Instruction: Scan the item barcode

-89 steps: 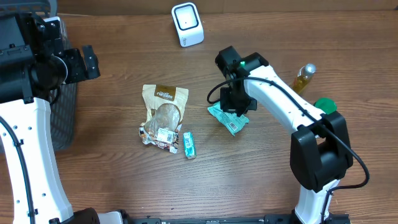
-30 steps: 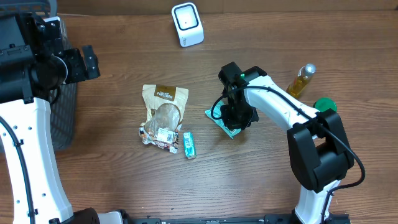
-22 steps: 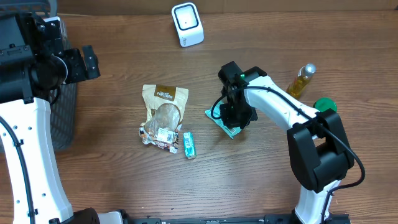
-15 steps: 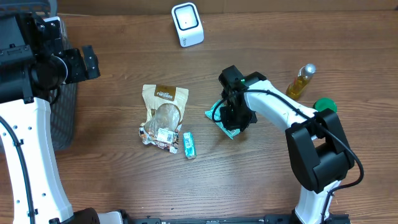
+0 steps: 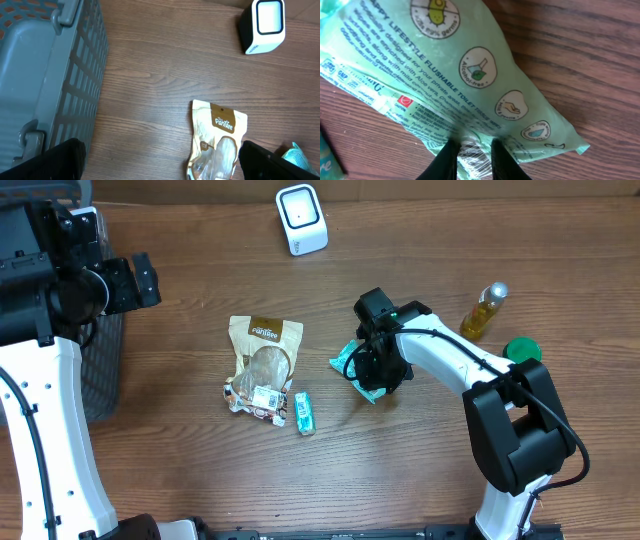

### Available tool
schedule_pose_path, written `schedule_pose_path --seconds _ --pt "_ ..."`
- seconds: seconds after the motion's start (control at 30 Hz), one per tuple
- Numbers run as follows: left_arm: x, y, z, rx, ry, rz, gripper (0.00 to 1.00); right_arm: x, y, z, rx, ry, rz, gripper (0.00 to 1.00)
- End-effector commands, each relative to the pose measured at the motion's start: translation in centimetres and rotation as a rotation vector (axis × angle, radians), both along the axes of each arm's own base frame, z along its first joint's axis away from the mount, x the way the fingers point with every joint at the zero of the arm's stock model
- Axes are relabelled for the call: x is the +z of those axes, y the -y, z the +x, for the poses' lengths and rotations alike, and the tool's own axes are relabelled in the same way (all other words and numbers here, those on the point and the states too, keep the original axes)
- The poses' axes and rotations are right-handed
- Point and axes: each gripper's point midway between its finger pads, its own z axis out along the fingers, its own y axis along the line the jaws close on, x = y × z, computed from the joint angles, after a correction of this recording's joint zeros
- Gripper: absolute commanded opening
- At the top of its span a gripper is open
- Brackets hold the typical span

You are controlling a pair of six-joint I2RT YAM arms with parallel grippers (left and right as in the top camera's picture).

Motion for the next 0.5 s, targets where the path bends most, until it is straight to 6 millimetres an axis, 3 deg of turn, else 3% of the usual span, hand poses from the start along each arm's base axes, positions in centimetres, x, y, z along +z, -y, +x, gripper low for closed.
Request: schedule_pose_path --seconds 0.0,0.17,0.37,0.47 --pt "0.37 0.03 0.18 0.003 0.011 0.0 0.99 -2.29 0.97 -1.97 0.009 -0.072 -0.047 0.22" --pt "0.37 0.03 0.18 0.003 0.011 0.0 1.0 -2.29 0.97 -1.97 0.009 -0.072 -0.047 0.26" --pt "0.37 0.02 0.18 0.004 0.011 0.001 0.99 -2.29 0.96 -1.97 0.009 -0.072 -0.047 0.53" --pt "0.37 0.03 0.18 0.003 0.011 0.0 0.99 -2.29 0.97 -1.97 0.009 -0.072 -0.047 0.55"
